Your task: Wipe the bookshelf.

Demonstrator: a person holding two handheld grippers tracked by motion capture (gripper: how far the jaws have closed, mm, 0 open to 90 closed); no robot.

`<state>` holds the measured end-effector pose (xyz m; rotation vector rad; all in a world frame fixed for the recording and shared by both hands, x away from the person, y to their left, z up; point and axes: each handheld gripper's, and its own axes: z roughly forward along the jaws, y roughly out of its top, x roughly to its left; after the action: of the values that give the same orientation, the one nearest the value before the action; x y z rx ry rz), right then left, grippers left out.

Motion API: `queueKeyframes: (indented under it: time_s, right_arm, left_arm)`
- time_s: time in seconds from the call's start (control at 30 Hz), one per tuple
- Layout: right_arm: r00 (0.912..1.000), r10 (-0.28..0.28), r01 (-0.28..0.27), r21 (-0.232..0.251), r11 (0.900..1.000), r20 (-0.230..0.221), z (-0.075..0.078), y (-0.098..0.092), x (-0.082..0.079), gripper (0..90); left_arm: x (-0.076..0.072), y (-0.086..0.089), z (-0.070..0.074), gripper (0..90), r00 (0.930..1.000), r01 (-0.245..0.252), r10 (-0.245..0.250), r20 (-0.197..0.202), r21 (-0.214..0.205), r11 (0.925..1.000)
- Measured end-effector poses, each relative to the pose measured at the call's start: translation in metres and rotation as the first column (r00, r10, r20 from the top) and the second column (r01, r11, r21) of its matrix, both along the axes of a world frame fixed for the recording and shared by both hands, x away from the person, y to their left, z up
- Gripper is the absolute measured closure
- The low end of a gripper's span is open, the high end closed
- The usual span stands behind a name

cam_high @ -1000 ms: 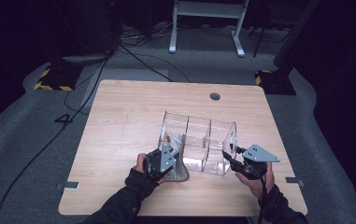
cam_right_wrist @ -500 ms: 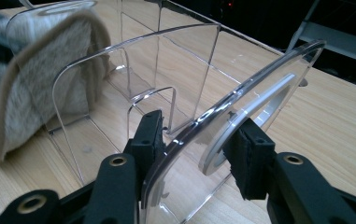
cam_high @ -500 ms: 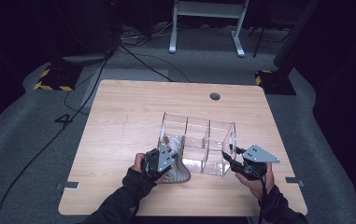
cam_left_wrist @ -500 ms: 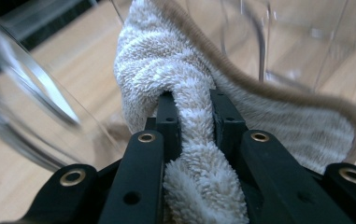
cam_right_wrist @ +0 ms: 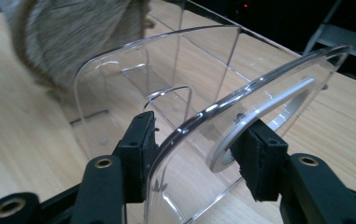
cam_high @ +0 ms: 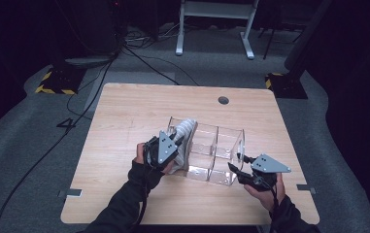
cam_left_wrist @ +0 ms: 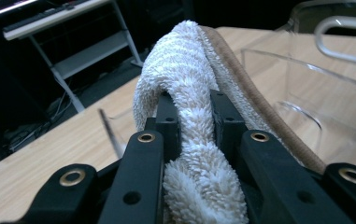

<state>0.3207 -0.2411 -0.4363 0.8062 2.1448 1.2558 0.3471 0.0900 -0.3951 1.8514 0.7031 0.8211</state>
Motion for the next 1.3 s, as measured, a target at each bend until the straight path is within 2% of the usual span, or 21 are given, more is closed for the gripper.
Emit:
queueKeyframes:
  time_s: [0.1, 0.17, 0.23, 0.27, 0.33, 0.47, 0.53, 0.6, 0.63, 0.73, 0.8, 0.9, 1.0, 1.1, 1.13, 1.17, 1.23, 1.3]
  right_arm:
    - [0.9993, 0.038, -0.038, -0.007, 0.9992, 0.003, 0.000, -0.002, -0.005, 48.9]
    - [0.9990, 0.045, -0.045, -0.010, 0.9989, 0.008, 0.000, -0.004, -0.007, 48.5]
    - [0.9987, 0.051, -0.051, -0.011, 0.9986, 0.008, 0.000, -0.006, -0.010, 48.0]
    - [0.9985, 0.054, -0.054, -0.010, 0.9985, -0.001, -0.001, -0.006, -0.010, 45.8]
    - [0.9984, 0.054, -0.054, -0.022, 0.9983, -0.018, -0.004, -0.007, -0.011, 43.0]
    - [0.9983, 0.037, -0.039, -0.042, 0.9983, -0.046, -0.014, -0.008, -0.012, 40.6]
    - [0.9968, 0.044, -0.047, -0.044, 0.9979, -0.067, -0.018, -0.010, -0.010, 41.3]
    - [0.9962, 0.038, -0.042, -0.054, 0.9977, -0.078, -0.023, -0.009, -0.009, 41.4]
    - [0.9956, 0.033, -0.039, -0.066, 0.9970, -0.088, -0.027, -0.008, -0.008, 41.5]
    - [0.9927, 0.028, -0.040, -0.100, 0.9942, -0.117, -0.039, -0.003, -0.006, 42.3]
    - [0.9934, 0.023, -0.037, -0.118, 0.9923, -0.112, -0.044, -0.001, -0.006, 42.5]
    - [0.9926, 0.024, -0.036, -0.103, 0.9940, -0.119, -0.047, -0.003, -0.002, 43.3]
    - [0.9911, 0.026, -0.038, -0.087, 0.9955, -0.130, -0.049, -0.004, -0.001, 43.2]
    - [0.9918, 0.025, -0.036, -0.093, 0.9950, -0.125, -0.049, -0.004, -0.001, 43.6]
    - [0.9918, 0.025, -0.036, -0.093, 0.9950, -0.125, -0.049, -0.004, -0.001, 43.6]
    - [0.9919, 0.023, -0.035, -0.093, 0.9951, -0.125, -0.049, -0.003, -0.001, 43.6]
    - [0.9923, 0.020, -0.031, -0.087, 0.9957, -0.122, -0.049, -0.003, -0.002, 43.8]
    - [0.9924, 0.019, -0.030, -0.090, 0.9955, -0.122, -0.049, -0.003, -0.002, 44.0]
  left_arm:
    - [0.001, 0.011, 0.008, 77.0, 1.0000, -0.005, 0.005, -0.007, -0.067, 0.9977]
    - [-0.001, 0.010, 0.005, 77.1, 1.0000, 0.003, -0.004, -0.004, -0.047, 0.9989]
    - [-0.006, 0.003, -0.003, 77.0, 0.9992, 0.037, -0.037, -0.017, 0.001, 0.9993]
    - [-0.008, 0.001, -0.008, 77.0, 0.9985, 0.048, -0.047, -0.029, 0.019, 0.9987]
    - [-0.010, -0.002, -0.016, 77.0, 0.9960, 0.067, -0.065, -0.061, 0.029, 0.9973]
    - [-0.011, -0.004, -0.033, 76.9, 0.9906, 0.073, -0.066, -0.119, 0.058, 0.9956]
    - [-0.014, -0.004, -0.038, 77.0, 0.9906, 0.079, -0.068, -0.118, 0.085, 0.9933]
    - [-0.016, -0.005, -0.042, 77.0, 0.9899, 0.080, -0.068, -0.124, 0.094, 0.9924]
    - [-0.018, -0.005, -0.046, 77.0, 0.9896, 0.081, -0.066, -0.128, 0.119, 0.9895]
    - [-0.018, -0.004, -0.055, 77.0, 0.9856, 0.088, -0.068, -0.155, 0.129, 0.9878]
    - [-0.018, -0.002, -0.059, 77.0, 0.9829, 0.091, -0.067, -0.171, 0.139, 0.9861]
    - [-0.017, -0.002, -0.066, 77.0, 0.9798, 0.097, -0.066, -0.189, 0.158, 0.9827]
    - [-0.015, -0.005, -0.078, 77.0, 0.9727, 0.111, -0.067, -0.223, 0.193, 0.9748]
    - [-0.013, -0.007, -0.085, 77.0, 0.9649, 0.123, -0.072, -0.252, 0.192, 0.9737]
    - [-0.013, -0.007, -0.085, 77.1, 0.9649, 0.123, -0.072, -0.252, 0.192, 0.9737]
    - [-0.012, -0.008, -0.086, 77.1, 0.9622, 0.130, -0.074, -0.262, 0.203, 0.9706]
    - [-0.013, -0.008, -0.083, 77.1, 0.9650, 0.127, -0.074, -0.252, 0.202, 0.9711]
    - [-0.015, -0.005, -0.073, 77.1, 0.9703, 0.123, -0.083, -0.227, 0.167, 0.9782]
